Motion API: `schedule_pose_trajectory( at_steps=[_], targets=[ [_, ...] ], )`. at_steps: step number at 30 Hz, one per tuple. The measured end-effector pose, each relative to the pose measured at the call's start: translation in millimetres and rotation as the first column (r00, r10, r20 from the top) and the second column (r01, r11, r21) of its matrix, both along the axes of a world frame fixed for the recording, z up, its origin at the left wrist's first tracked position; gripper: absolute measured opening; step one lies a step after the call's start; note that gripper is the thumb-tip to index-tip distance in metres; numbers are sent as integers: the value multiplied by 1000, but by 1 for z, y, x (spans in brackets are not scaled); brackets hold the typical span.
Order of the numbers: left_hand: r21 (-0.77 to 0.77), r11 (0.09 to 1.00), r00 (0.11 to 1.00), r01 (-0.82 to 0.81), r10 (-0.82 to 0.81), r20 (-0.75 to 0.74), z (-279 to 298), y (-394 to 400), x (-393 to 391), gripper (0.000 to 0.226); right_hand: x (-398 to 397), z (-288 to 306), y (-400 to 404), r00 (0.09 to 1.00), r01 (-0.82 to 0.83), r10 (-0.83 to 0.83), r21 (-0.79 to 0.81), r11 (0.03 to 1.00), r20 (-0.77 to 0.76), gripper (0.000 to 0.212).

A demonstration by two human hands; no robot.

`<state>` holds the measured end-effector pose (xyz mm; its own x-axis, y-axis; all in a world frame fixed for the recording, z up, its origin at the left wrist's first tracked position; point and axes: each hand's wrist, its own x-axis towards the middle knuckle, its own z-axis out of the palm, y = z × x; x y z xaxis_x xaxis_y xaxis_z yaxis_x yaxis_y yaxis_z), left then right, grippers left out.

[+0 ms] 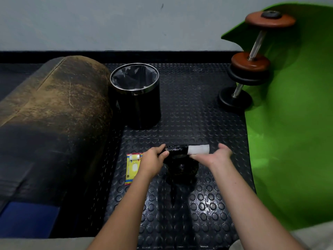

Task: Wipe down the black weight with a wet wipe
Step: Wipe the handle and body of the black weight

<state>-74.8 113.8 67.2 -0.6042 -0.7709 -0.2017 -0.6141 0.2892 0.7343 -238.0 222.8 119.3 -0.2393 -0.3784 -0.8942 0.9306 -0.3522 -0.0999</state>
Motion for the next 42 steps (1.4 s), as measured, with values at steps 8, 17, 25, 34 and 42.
schedule_pose_trajectory(
  at_steps=[8, 17, 25, 34, 42],
  targets=[
    [-39, 999, 1000, -2, 3, 24, -1, -1, -2, 46, 12, 22, -14, 969, -247, 247, -41, 968, -17, 73],
    [-21, 1000, 1000, -15, 15, -6, 1, 1, -1, 45, 12, -4, -3, 999, 7, -9, -43, 999, -41, 75],
    [-47, 999, 999, -6, 8, 38, -1, -1, -2, 45, 17, 12, -6, 994, -108, 111, -182, 977, 5, 79],
    [-22, 1000, 1000, -1, 1, 8, -1, 0, 0, 45, -36, -3, 6, 977, 184, -182, -6, 983, 110, 84],
    [-28, 1000, 1000, -1, 1, 17, -2, -1, -1, 45, -2, 20, -11, 941, -87, 152, 217, 972, -303, 24]
  ],
)
